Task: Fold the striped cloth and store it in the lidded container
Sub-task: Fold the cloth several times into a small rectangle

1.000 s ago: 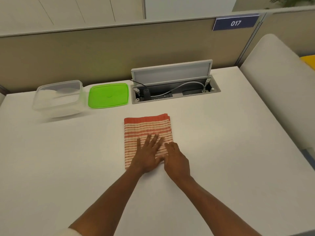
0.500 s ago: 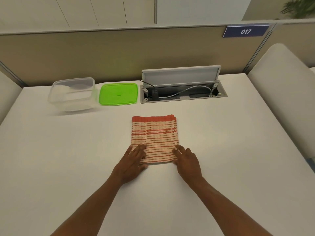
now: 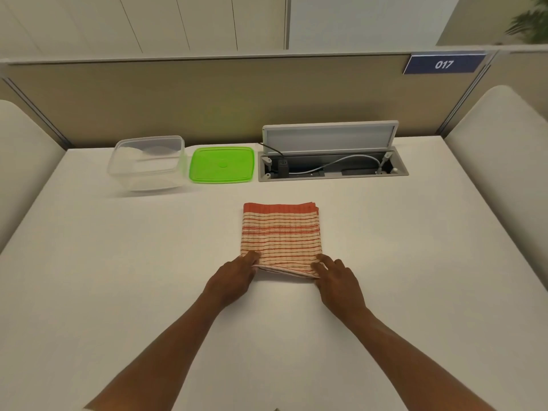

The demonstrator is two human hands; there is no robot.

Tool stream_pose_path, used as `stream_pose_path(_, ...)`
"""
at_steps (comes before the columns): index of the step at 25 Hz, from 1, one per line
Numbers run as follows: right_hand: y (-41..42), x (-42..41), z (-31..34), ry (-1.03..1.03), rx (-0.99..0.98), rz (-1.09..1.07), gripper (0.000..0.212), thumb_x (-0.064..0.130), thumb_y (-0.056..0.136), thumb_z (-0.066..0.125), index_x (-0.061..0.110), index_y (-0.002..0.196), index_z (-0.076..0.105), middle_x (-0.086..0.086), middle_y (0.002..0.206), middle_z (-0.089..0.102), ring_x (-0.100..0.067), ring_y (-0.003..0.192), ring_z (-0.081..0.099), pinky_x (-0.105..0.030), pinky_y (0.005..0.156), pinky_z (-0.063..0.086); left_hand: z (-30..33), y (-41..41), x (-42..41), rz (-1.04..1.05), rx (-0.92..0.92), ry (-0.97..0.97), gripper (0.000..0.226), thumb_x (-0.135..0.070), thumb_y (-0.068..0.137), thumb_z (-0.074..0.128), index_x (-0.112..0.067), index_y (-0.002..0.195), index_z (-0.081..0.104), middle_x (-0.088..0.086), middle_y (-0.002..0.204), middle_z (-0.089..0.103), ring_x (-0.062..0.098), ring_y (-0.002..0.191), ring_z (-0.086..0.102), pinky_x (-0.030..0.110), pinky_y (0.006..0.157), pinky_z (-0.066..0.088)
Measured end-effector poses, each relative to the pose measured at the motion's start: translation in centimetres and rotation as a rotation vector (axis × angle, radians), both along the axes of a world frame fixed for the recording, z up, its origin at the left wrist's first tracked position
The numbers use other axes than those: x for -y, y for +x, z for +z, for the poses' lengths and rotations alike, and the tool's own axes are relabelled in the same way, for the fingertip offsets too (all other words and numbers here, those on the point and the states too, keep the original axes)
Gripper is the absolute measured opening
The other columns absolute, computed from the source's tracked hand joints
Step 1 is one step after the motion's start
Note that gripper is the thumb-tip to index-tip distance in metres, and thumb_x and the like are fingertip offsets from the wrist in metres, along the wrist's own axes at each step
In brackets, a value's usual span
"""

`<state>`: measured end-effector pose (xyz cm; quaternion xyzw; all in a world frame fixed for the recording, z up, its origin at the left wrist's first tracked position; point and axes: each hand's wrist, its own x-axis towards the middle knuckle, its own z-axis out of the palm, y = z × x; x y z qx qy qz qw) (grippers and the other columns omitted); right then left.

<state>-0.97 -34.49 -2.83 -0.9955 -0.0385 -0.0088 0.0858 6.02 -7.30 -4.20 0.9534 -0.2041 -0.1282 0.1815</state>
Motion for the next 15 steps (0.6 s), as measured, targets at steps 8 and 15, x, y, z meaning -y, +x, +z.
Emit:
stream_pose_path(8, 0.6, -0.2, -0.1, 0.001, 0.033, -0.053, 0.028, 0.004, 0.083, 0.062, 0.017, 0.108, 0.062, -0.002, 0.118, 0.065, -0.026, 0.081, 0.058, -0.035, 0.059, 0.050, 1.7, 1.9, 0.2, 0.062, -0.059, -0.069, 0.007, -0.038, 0.103, 0.036, -0.030, 0.103, 0.037, 0.004, 0.106, 0.071, 0.018, 0.075, 0.063, 0.028, 0.063, 0.046)
stream_pose_path(15, 2.9, -0.5, 1.4, 0.243, 0.046, -0.177, 0.013, 0.021, 0.094, 0.051, 0.020, 0.106, 0.056, -0.001, 0.095, 0.069, -0.022, 0.080, 0.058, -0.036, 0.066, 0.051, 1.3, 1.1, -1.7, -0.028, 0.016, -0.054, 0.046, -0.044, 0.082, 0.071, -0.032, 0.121, 0.051, -0.007, 0.123, 0.067, 0.018, 0.102, 0.068, 0.023, 0.079, 0.051)
